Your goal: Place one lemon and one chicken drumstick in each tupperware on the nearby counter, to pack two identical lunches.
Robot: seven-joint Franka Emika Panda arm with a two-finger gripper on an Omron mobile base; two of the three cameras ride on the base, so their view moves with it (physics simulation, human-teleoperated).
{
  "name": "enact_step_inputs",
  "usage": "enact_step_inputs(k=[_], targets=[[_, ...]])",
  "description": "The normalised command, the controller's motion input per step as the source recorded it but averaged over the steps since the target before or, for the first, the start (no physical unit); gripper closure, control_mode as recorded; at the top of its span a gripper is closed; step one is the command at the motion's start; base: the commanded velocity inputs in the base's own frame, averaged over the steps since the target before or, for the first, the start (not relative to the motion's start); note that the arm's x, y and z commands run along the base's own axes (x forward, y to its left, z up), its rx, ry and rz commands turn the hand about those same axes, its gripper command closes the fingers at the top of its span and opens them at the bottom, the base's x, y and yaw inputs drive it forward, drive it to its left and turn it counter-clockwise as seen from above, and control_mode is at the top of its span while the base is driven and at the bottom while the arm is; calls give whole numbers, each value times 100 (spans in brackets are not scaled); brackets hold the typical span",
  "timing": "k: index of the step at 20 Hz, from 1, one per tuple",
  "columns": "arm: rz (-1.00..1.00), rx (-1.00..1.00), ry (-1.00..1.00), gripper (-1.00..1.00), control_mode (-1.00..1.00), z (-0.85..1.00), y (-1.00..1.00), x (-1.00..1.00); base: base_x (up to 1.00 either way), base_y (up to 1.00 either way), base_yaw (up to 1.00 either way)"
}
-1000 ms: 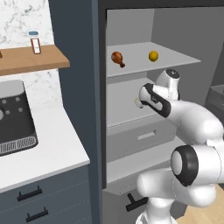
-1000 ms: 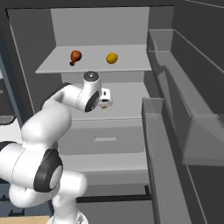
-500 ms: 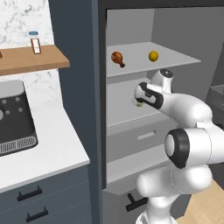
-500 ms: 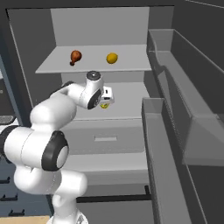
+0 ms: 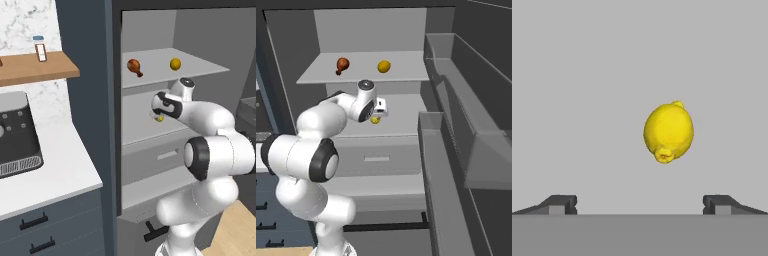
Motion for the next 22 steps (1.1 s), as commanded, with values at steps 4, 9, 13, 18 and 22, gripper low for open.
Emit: enact_step_inputs(k=[4,9,13,18,22], targets=[[0,0,0,-100,-100,-25,-1,23,0,0,0],[0,0,0,-100,-100,-6,-8,8,0,0,0],[0,0,0,-100,-100,-1,-15,9,0,0,0],[0,0,0,-100,-100,0,-12,25,0,0,0],[0,0,0,-100,-100,0,-1,26,0,0,0]])
